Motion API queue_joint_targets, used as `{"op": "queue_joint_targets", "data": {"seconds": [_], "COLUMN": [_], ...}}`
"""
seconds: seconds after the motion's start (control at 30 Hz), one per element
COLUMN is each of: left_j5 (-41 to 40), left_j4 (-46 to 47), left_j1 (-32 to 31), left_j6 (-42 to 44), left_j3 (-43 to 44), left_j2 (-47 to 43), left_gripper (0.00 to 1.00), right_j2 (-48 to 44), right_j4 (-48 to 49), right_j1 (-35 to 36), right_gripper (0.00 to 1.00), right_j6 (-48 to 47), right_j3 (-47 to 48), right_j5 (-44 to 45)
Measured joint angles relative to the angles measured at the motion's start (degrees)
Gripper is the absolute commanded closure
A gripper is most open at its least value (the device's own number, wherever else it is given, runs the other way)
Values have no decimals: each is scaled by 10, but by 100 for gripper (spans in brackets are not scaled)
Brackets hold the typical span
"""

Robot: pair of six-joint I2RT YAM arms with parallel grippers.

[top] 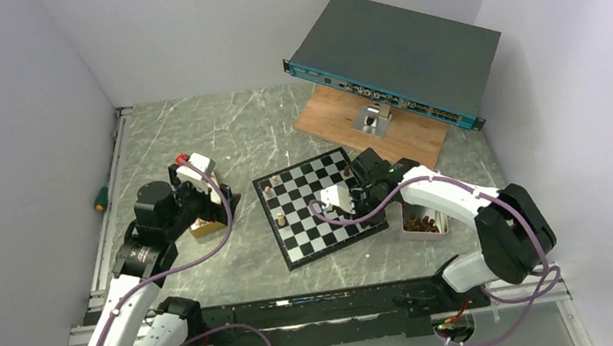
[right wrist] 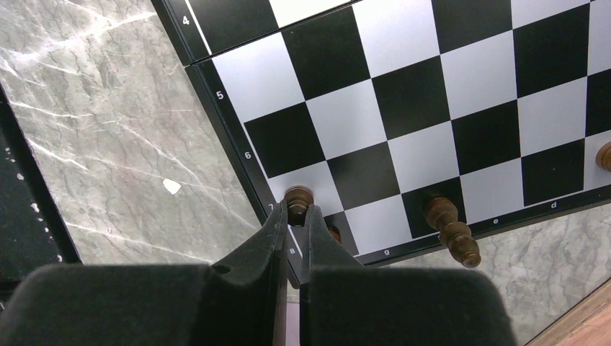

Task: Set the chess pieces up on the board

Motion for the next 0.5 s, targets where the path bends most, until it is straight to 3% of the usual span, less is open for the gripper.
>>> {"op": "queue_joint_targets", "data": {"seconds": [0.5], "left_j5": [0], "left_j4": [0], "left_j1": [1], "left_j6": [0], "left_j3": [0], "left_j2": [0], "left_gripper": [1], "right_j2": [2], "right_j4": [1], "right_j1": [0], "right_gripper": [74], "right_j6": [5], "right_j3": [0], "right_j5": [0]}}
